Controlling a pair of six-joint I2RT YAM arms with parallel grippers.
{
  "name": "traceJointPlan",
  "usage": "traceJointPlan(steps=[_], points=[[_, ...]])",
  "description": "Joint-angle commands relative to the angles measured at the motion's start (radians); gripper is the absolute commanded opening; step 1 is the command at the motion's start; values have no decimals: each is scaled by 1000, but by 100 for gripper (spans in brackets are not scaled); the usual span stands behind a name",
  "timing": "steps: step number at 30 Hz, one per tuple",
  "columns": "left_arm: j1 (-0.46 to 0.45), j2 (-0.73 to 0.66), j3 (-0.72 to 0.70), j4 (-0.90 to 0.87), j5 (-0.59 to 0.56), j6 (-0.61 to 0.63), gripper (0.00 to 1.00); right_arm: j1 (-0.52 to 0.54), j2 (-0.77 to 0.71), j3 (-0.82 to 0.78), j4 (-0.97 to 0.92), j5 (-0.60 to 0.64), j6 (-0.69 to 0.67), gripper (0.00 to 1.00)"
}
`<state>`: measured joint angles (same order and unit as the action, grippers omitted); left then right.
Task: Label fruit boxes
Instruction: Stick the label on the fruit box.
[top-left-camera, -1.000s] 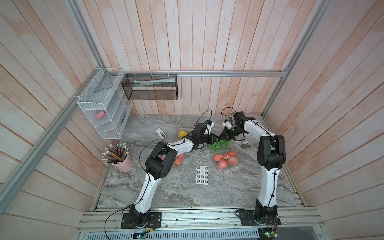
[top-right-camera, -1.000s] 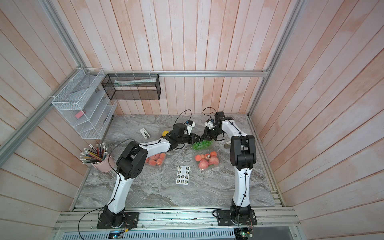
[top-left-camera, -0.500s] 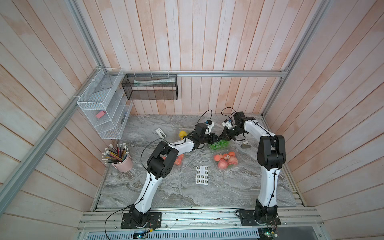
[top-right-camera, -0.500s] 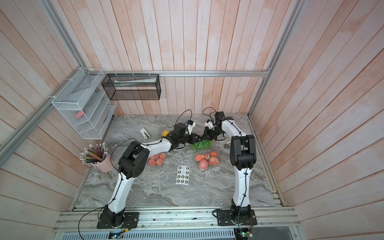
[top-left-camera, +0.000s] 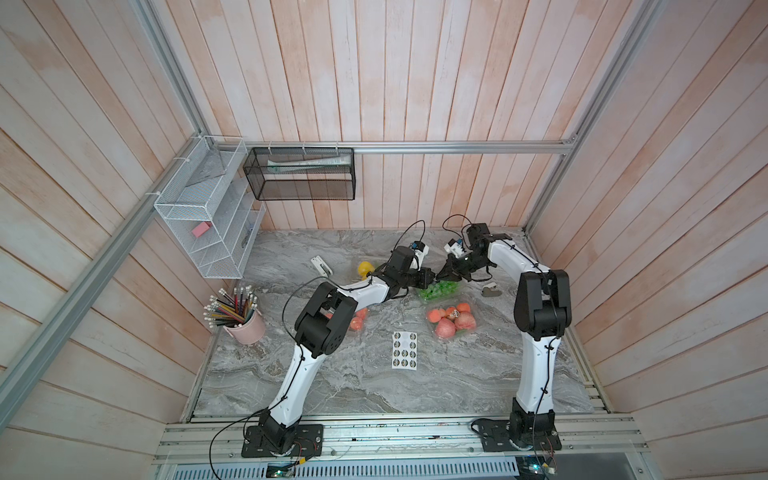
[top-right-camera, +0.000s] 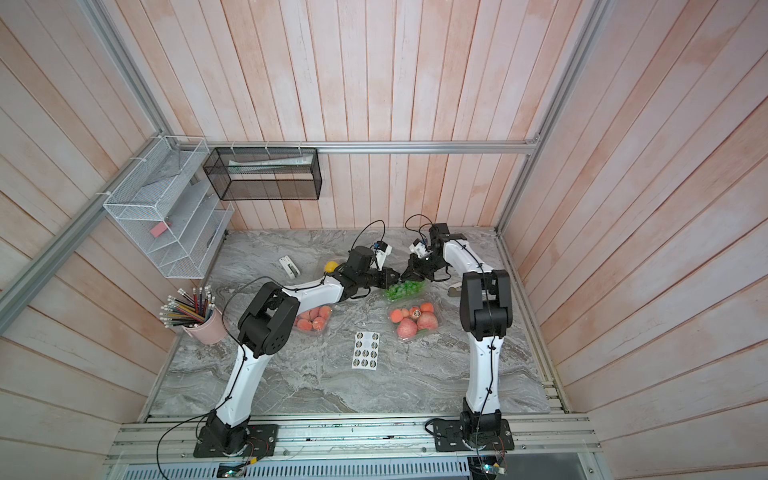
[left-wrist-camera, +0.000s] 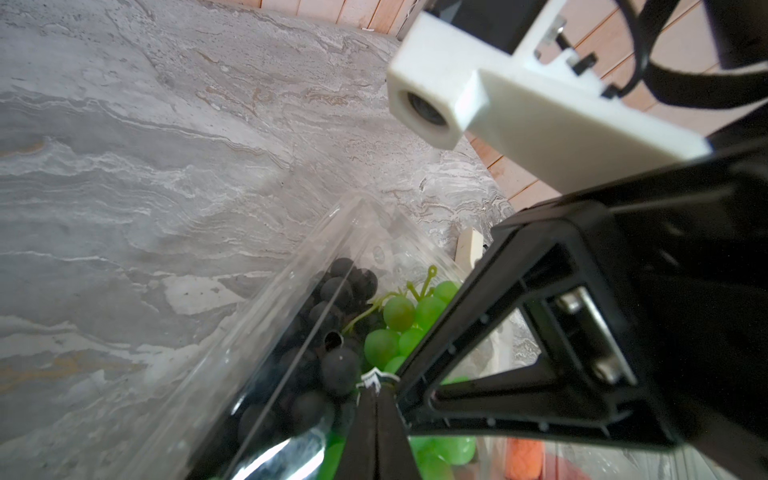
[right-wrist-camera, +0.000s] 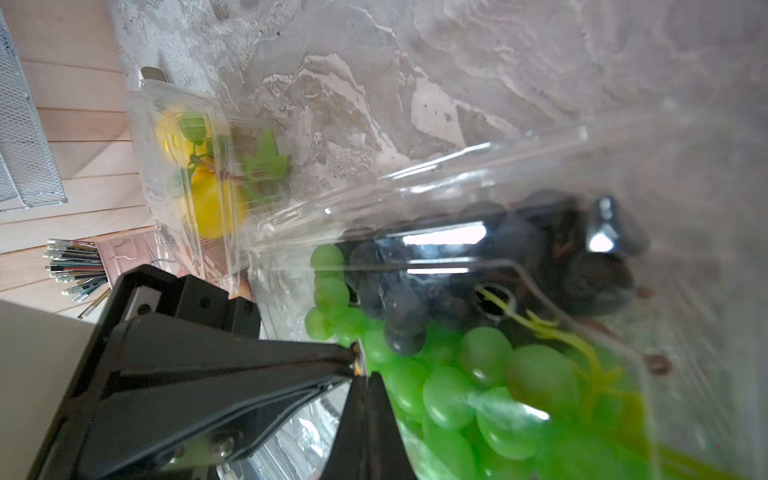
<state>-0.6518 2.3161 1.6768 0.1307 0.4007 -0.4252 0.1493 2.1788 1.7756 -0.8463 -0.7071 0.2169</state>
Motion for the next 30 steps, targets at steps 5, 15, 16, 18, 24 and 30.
traceJointPlan(steps=[5,15,16,18,24,30], points=[[-7,39,8,-100,-43,39,5,5,3,7,-26,22,4,0],[-7,50,7,-112,-47,48,3,5,-31,28,-43,70,15,11],[-7,48,8,-113,-48,47,3,4,-36,32,-48,74,15,12],[-8,47,8,-115,-49,49,3,4,-43,41,-51,84,17,13],[-7,44,7,-116,-51,49,3,5,-81,67,-57,114,29,9],[-7,42,8,-105,-52,44,2,12,-74,64,-41,78,32,0]])
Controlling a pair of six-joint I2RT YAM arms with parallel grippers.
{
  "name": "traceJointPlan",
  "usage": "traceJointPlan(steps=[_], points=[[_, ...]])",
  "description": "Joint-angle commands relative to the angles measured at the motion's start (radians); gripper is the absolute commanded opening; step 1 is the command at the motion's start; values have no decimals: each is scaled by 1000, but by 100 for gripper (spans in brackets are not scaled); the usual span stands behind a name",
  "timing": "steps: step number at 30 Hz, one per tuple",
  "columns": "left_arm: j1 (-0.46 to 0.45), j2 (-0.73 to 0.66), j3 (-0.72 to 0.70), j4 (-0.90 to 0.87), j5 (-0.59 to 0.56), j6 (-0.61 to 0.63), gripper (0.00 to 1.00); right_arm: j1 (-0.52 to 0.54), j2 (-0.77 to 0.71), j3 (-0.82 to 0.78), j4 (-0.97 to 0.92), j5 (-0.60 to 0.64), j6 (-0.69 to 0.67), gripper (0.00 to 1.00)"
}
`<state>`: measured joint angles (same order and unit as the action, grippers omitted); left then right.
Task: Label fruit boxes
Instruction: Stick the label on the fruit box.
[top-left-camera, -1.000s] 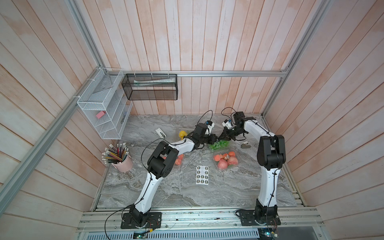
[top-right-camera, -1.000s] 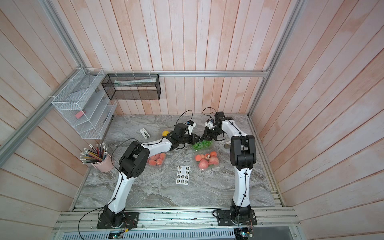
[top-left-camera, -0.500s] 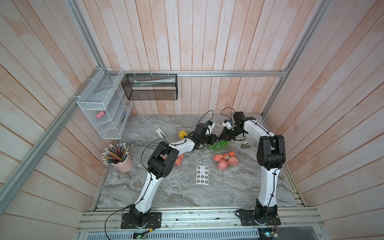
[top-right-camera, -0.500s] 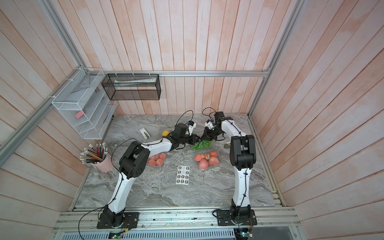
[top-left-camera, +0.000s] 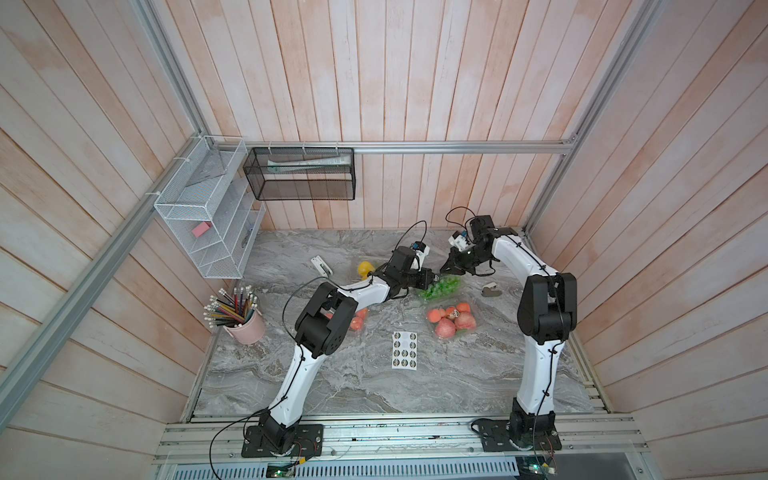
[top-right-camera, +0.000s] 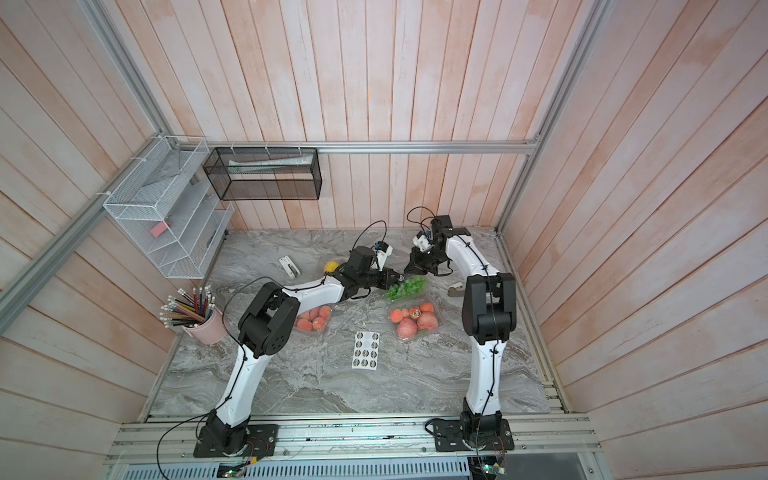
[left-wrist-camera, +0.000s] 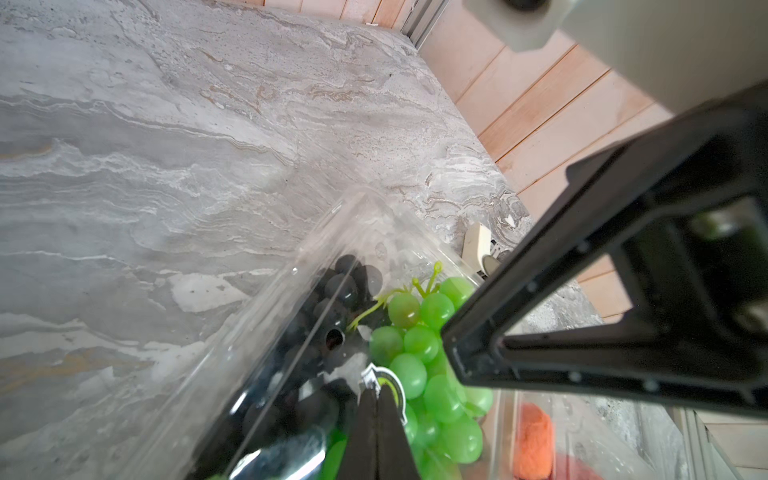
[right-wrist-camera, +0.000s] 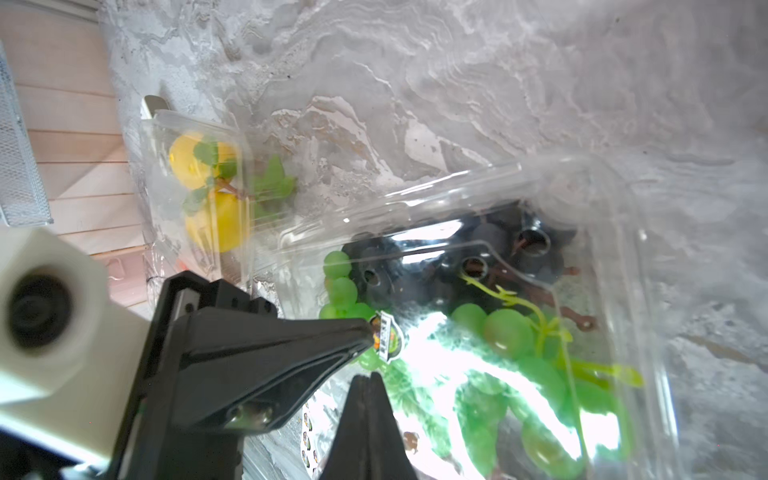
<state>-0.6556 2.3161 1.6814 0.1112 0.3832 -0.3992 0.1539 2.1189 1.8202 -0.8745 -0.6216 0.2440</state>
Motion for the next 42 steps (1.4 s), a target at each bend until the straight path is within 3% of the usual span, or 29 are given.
traceJointPlan(steps=[1,42], points=[[-3,40,3,-86,-34,16,2,9,-6,20,-11,-14,5,0],[-1,35,1,-76,-58,-13,1,21,90,-77,72,-21,19,0]])
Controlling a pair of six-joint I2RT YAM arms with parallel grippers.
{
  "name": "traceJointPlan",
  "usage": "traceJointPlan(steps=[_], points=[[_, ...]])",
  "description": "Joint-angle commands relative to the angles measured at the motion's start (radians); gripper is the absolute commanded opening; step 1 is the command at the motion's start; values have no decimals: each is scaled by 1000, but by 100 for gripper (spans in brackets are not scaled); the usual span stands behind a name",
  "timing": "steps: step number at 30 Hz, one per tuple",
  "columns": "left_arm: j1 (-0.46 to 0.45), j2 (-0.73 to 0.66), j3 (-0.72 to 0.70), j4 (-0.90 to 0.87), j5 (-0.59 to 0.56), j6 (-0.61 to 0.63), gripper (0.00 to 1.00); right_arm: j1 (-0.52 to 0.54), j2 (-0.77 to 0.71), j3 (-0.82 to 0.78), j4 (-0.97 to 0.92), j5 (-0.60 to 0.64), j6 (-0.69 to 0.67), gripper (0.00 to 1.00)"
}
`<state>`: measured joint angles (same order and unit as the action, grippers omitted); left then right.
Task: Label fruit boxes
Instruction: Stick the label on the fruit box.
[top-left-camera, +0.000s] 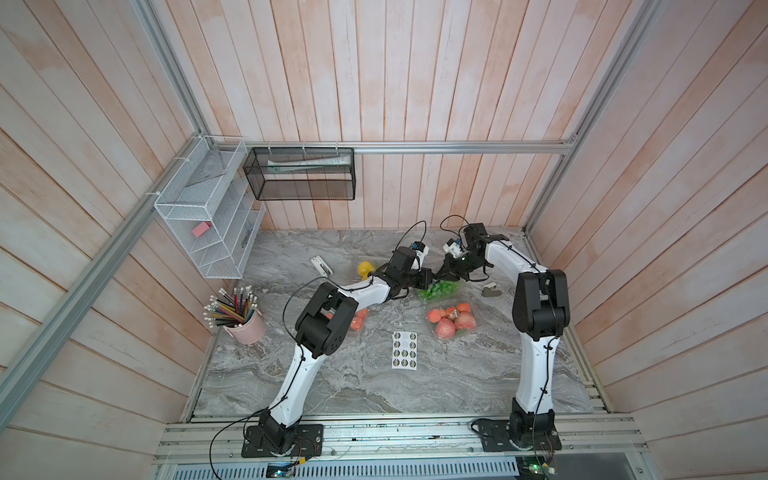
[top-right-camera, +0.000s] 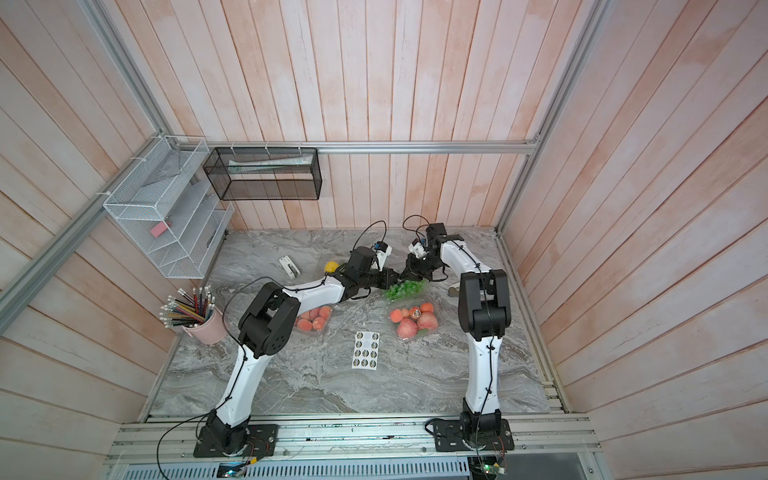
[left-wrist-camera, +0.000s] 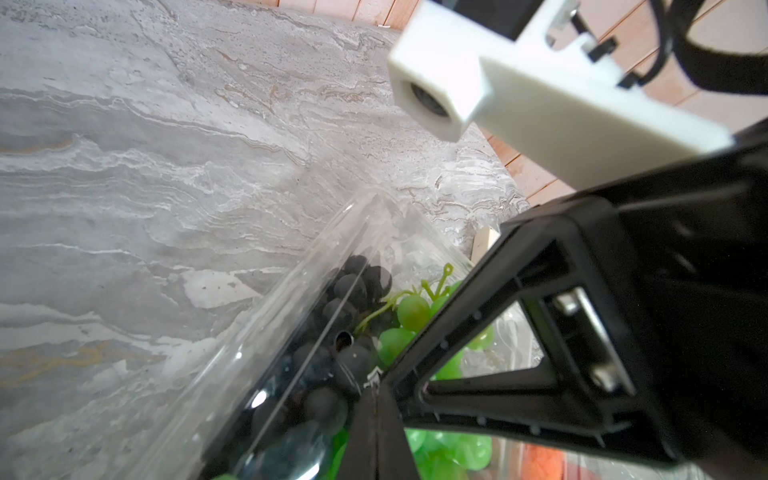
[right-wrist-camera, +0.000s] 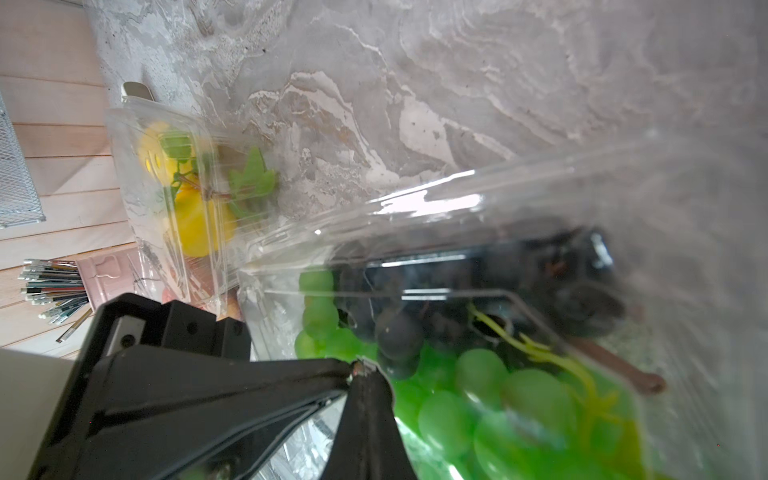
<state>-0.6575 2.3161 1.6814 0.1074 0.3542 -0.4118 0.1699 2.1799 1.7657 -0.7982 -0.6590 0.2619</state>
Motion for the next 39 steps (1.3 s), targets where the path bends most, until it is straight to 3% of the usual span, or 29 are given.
traceJointPlan(steps=[1,22,39], points=[[2,32,1,-73,-31,1,1,6,28,-25,-6,27,1,0],[27,-32,-17,-91,-61,19,1,-2,-64,30,-80,134,6,0],[25,-30,-17,-89,-52,8,1,22,-18,45,-48,69,3,0]])
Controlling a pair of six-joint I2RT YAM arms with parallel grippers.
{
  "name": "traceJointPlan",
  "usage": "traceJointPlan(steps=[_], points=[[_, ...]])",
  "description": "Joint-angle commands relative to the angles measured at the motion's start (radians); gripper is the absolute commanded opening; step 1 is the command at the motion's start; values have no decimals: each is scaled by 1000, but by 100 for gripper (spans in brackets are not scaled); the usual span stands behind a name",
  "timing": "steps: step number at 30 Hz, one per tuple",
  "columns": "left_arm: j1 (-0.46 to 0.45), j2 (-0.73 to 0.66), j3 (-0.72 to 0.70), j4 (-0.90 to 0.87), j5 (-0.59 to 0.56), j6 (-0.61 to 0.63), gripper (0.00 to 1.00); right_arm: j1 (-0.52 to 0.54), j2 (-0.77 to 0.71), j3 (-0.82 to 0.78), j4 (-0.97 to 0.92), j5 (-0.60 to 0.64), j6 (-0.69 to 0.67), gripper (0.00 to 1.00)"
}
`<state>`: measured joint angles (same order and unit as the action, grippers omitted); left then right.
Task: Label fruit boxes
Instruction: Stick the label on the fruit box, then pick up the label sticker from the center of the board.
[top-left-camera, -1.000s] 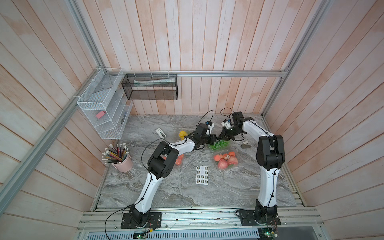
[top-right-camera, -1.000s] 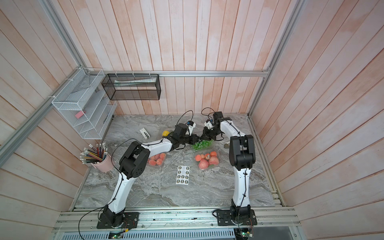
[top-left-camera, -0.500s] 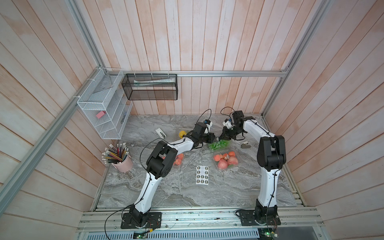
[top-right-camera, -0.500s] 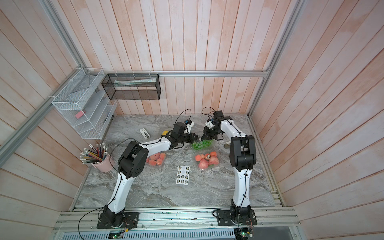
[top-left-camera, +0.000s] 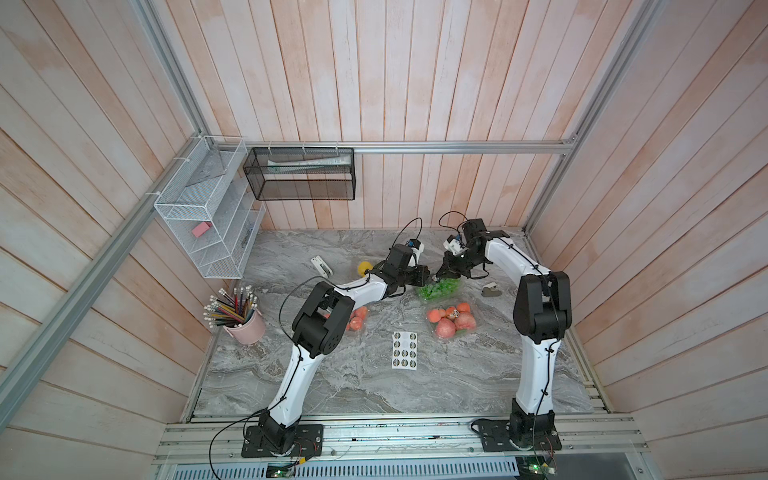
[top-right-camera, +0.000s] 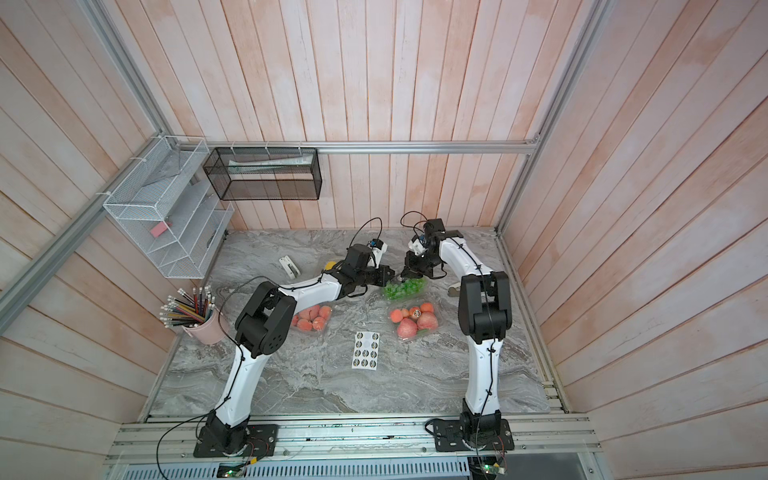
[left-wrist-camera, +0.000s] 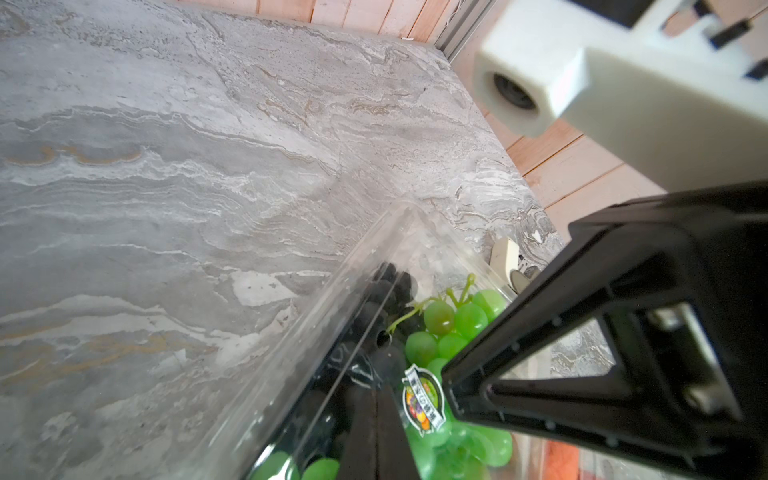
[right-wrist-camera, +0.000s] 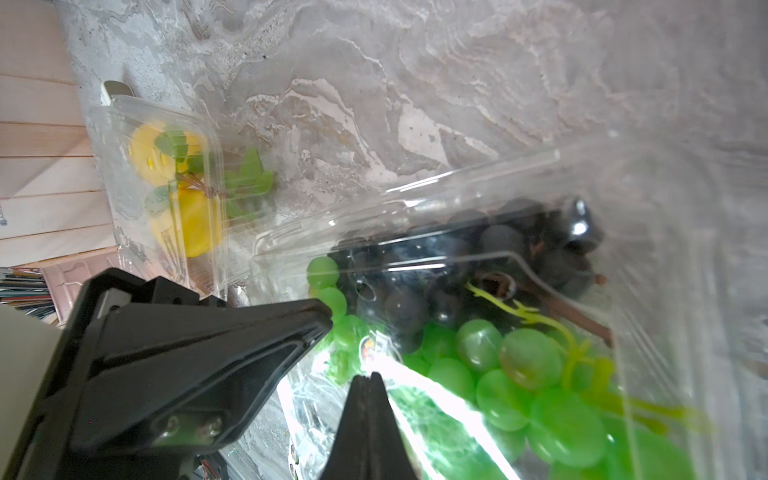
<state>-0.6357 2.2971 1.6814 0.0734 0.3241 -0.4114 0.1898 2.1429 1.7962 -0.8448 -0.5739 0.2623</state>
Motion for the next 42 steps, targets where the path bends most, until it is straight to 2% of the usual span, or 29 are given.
traceJointPlan(steps=[1,17,21,27,31,36,42], points=[[4,-11,-16,-55,-22,6,1,3,23,9,2,-14,2,0],[4,-64,-15,-94,-24,20,3,-3,-20,-13,-39,111,-22,0],[4,-143,-14,-145,-17,35,10,-3,-112,-15,-59,144,-16,1],[4,-319,-33,-297,0,72,29,25,-327,-93,-73,218,31,16],[8,-467,-131,-381,26,50,42,90,-470,-207,-71,281,111,29],[10,-651,-336,-446,68,-30,54,234,-593,-354,-67,322,240,37],[11,-836,-590,-459,61,-151,57,475,-663,-496,12,371,469,50]])
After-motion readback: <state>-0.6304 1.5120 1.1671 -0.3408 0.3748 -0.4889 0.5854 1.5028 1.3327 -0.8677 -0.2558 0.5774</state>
